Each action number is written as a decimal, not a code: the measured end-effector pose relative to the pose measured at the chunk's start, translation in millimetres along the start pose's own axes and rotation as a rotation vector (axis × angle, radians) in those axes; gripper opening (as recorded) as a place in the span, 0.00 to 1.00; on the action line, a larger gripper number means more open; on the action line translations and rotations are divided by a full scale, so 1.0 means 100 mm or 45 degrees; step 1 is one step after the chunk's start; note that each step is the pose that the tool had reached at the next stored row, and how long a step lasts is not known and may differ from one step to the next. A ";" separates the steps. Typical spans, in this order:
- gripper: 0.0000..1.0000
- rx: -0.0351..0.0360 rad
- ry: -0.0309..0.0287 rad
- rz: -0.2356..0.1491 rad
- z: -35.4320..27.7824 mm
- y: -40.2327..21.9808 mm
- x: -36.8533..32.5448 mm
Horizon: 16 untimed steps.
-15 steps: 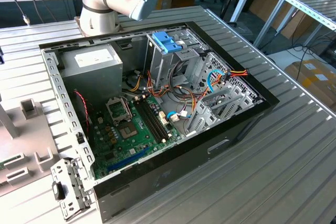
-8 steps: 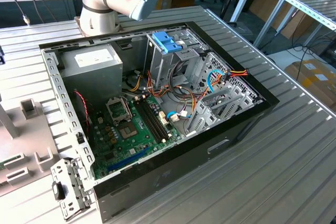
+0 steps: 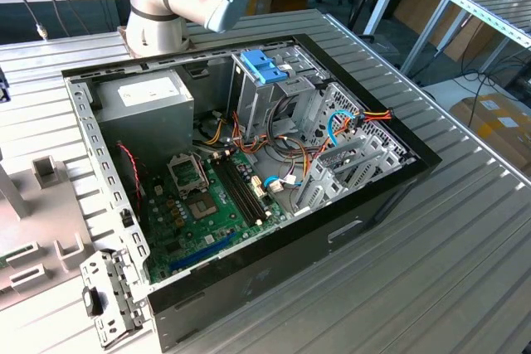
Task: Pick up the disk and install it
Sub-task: 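Pick up the disk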
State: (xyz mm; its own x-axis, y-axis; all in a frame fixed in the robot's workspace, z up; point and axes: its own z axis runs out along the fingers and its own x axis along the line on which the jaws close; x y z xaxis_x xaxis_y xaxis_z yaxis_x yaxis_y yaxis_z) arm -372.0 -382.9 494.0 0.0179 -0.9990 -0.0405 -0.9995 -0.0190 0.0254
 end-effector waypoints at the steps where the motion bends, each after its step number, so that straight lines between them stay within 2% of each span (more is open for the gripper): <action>1: 0.37 0.0001 0.0000 0.000 0.000 -0.001 0.001; 16: 0.37 -0.0001 0.0000 0.000 0.001 -0.035 0.012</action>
State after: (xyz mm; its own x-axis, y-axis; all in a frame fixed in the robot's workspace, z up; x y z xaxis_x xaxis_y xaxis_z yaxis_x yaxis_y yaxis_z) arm -368.5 -384.0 493.8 0.0179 -0.9990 -0.0405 -0.9995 -0.0189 0.0255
